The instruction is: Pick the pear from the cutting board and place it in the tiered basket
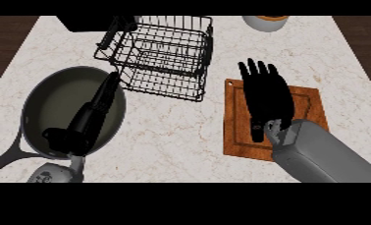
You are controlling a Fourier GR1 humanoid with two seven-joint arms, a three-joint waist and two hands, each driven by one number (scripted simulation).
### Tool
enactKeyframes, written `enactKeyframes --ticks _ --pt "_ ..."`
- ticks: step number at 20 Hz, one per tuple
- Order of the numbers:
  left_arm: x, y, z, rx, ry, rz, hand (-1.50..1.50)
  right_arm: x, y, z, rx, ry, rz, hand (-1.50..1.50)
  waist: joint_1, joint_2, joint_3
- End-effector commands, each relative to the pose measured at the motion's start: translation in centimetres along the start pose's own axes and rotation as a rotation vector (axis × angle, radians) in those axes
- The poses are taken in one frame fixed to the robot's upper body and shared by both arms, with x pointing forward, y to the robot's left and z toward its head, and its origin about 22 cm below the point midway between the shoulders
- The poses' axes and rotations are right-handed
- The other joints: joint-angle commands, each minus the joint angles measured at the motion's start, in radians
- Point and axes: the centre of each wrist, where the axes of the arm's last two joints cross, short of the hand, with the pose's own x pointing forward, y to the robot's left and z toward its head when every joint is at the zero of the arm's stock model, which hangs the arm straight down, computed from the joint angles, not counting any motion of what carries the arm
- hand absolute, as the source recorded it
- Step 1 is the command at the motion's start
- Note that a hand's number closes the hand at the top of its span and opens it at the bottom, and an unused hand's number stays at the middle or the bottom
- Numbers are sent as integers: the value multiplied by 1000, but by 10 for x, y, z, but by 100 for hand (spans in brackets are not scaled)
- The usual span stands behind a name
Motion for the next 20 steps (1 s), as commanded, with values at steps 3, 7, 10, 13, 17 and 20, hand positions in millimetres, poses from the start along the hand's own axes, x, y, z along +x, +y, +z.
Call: enactKeyframes --ticks 3,7,10,13,17,20 --pt "-19 7 -7 1 72 12 0 9 23 -16 53 115 5 -150 10 16 -13" --pt "-24 -12 3 -9 78 3 0 -13 43 -21 61 87 -30 -150 8 13 -12" --pt "-24 -6 -2 -7 89 13 0 -18 51 -26 55 134 -20 -150 8 14 -12" --pt "-23 9 8 -3 70 3 0 -19 57 -27 65 178 -21 -150 10 12 -12" --pt "-20 -1 4 -3 70 3 0 -35 55 -48 76 176 -41 -150 14 13 -12" --pt "-22 24 -4 -3 84 7 0 -37 66 -36 86 167 -47 -150 6 13 -13"
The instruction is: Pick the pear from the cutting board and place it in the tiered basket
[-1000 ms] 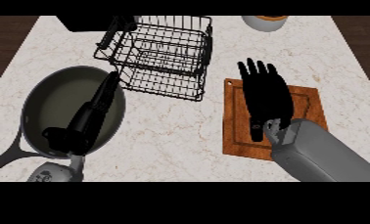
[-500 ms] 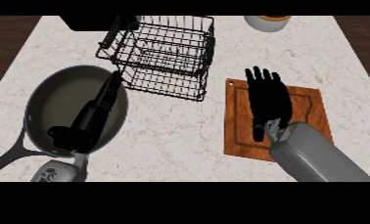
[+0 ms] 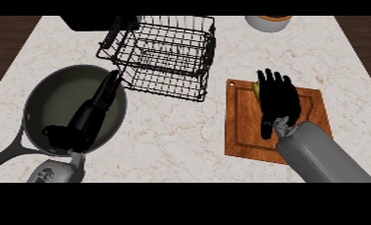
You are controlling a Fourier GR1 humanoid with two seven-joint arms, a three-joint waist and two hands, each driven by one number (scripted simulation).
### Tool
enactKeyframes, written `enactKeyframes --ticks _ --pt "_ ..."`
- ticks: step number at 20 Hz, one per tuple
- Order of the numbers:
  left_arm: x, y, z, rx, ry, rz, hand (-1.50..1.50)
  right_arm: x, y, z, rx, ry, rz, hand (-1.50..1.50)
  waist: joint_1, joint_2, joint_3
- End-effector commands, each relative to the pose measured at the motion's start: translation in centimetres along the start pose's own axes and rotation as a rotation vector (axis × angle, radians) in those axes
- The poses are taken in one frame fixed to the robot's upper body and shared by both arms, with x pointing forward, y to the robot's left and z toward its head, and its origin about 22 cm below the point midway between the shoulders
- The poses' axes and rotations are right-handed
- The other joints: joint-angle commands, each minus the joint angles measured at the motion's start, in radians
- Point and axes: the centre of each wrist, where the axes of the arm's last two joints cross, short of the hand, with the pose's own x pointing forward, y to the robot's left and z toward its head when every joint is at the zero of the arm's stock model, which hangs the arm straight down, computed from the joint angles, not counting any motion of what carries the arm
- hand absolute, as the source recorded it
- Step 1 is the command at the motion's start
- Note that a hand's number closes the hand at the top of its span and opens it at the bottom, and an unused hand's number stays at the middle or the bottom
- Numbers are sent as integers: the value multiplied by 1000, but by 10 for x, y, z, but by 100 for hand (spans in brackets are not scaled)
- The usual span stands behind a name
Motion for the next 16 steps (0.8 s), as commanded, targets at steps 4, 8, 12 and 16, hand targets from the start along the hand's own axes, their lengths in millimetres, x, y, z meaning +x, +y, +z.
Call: enactKeyframes --ticks 4,8,12,16 --pt "-10 -12 -10 7 105 -5 0 -12 2 -25 39 1 1 -150 3 15 -14" --pt "-24 -12 11 19 112 14 0 -19 31 -21 31 -12 6 -150 0 13 -14" --pt "-19 2 3 26 97 -1 0 -21 45 -28 11 -53 -53 150 0 14 -14" --pt "-24 -7 -5 -3 100 -6 0 14 37 -22 -93 -173 -106 150 -1 16 -14"
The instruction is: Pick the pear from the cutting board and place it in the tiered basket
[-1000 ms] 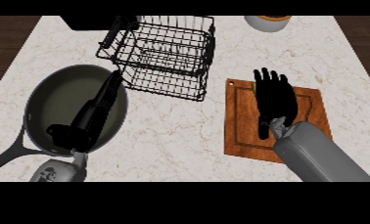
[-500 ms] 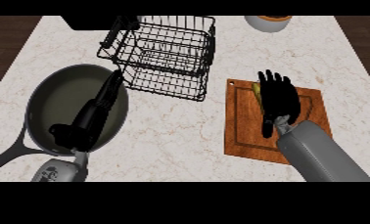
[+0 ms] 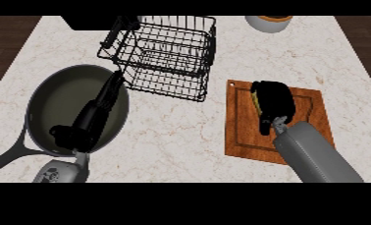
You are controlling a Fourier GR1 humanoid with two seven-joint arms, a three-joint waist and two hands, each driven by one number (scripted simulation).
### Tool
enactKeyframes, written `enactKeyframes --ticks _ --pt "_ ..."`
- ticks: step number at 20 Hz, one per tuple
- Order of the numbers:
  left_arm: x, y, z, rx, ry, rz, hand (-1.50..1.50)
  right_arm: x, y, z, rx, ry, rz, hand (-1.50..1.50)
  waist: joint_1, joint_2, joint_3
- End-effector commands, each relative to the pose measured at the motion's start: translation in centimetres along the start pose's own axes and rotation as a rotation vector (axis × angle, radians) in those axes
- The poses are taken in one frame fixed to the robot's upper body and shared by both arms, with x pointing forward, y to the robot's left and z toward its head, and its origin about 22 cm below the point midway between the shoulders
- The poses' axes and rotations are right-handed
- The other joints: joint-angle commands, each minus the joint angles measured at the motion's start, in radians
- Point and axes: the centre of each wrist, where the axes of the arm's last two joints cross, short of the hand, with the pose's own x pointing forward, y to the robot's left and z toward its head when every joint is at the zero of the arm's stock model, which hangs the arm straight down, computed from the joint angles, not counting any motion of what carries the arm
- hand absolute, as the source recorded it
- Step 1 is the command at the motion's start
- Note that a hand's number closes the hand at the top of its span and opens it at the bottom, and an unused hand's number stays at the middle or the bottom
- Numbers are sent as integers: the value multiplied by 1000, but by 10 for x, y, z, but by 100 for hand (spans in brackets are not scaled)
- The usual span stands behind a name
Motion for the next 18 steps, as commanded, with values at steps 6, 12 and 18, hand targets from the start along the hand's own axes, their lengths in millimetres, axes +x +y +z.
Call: enactKeyframes --ticks 6,12,18 --pt "-28 -5 -4 26 106 1 0 1 -2 -5 -74 -90 -25 150 -8 15 -11" --pt "-12 -11 -11 -3 94 8 0 0 8 -5 -112 -51 -60 150 -9 14 -11" --pt "-20 3 18 31 104 10 0 -62 -20 24 -80 107 -185 150 -25 7 -12"
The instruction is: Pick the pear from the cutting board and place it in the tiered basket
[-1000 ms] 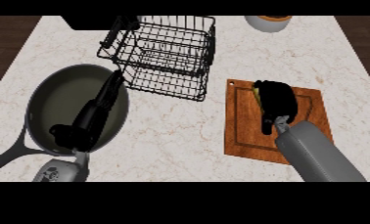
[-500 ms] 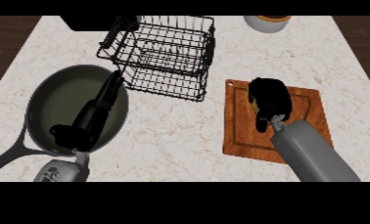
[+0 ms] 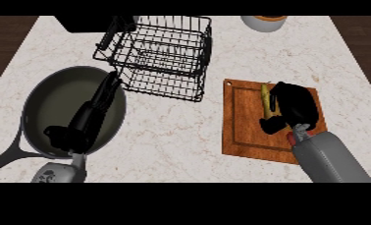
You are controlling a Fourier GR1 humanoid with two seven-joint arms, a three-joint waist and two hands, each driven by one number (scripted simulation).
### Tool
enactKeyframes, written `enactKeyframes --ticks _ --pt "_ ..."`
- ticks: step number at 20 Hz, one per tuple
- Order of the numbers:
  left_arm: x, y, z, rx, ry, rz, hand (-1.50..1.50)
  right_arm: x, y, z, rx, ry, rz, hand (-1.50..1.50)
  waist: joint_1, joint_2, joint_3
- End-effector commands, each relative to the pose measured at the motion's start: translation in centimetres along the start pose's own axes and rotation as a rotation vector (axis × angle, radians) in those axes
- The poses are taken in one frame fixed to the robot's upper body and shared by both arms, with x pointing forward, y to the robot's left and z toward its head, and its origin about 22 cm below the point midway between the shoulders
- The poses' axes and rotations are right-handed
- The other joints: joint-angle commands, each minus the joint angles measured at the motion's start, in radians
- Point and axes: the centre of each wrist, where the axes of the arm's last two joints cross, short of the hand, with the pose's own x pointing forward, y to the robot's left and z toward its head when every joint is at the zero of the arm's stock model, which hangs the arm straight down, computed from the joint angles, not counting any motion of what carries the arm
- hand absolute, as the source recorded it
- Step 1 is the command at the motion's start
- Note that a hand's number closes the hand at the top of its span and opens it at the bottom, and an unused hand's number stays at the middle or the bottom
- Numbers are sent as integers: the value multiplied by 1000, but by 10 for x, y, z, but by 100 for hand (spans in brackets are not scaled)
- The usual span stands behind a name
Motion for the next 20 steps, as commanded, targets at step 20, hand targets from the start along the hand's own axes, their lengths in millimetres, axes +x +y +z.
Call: enactKeyframes --ticks 20 --pt "-23 -10 2 -37 97 8 0 87 -205 83 -308 -238 -603 150 27 18 -12"
